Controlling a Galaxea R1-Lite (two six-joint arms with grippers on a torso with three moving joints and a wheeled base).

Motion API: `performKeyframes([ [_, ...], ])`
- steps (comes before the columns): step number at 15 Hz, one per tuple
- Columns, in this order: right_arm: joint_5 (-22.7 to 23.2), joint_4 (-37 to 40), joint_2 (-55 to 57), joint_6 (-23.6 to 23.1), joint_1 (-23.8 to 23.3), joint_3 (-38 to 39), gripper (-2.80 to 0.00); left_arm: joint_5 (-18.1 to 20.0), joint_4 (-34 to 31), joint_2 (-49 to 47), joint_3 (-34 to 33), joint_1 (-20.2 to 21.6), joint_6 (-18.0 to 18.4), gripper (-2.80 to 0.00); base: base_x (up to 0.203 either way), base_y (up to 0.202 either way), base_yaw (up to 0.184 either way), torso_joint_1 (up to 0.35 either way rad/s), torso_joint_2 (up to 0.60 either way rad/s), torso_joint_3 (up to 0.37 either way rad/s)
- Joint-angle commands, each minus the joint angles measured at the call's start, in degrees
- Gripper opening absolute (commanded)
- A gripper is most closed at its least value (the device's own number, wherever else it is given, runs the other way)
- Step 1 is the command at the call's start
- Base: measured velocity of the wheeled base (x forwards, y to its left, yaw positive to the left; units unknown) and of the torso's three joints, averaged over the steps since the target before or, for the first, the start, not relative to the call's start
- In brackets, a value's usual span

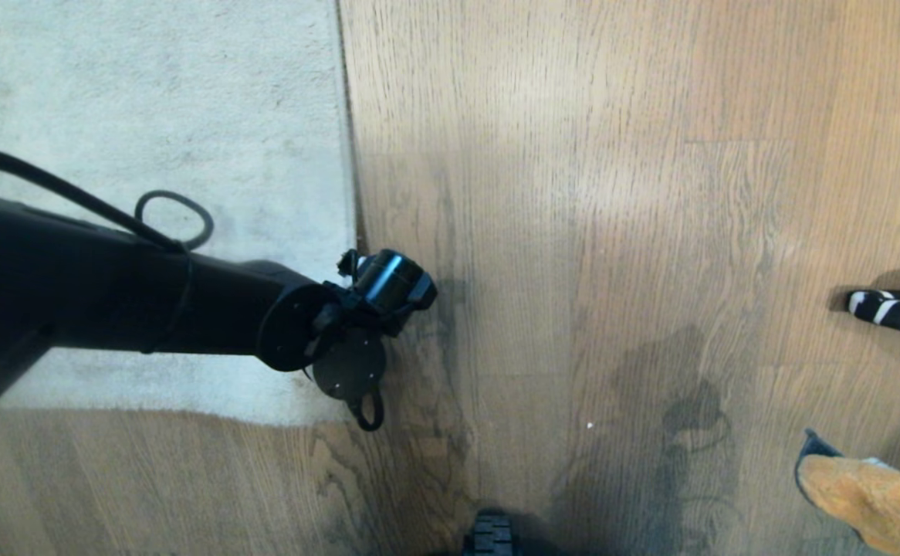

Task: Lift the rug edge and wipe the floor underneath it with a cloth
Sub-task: Lift up the carpet

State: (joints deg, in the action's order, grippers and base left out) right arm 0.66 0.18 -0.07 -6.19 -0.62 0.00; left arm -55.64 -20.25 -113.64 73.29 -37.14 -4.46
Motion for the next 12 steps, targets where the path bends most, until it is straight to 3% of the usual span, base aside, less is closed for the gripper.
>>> performKeyframes([
  [1,0.0,0.0,0.1,-0.1,0.0,0.0,-2.80,-0.8,-0.3,0.5,0.0,0.3,0.0,0.00,0.000,0.000,0.000,0.000,0.00,0.000],
  [7,0.0,0.0,0.1,-0.1,0.0,0.0,-2.80,-1.0,-0.5,0.9,-1.5,-0.4,0.0,0.00,0.000,0.000,0.000,0.000,0.00,0.000],
  [12,0.0,0.0,0.1,-0.1,0.0,0.0,-2.80,-4.9,-0.9,1.0,-1.7,-2.7,0.0,0.00,0.000,0.000,0.000,0.000,0.00,0.000],
])
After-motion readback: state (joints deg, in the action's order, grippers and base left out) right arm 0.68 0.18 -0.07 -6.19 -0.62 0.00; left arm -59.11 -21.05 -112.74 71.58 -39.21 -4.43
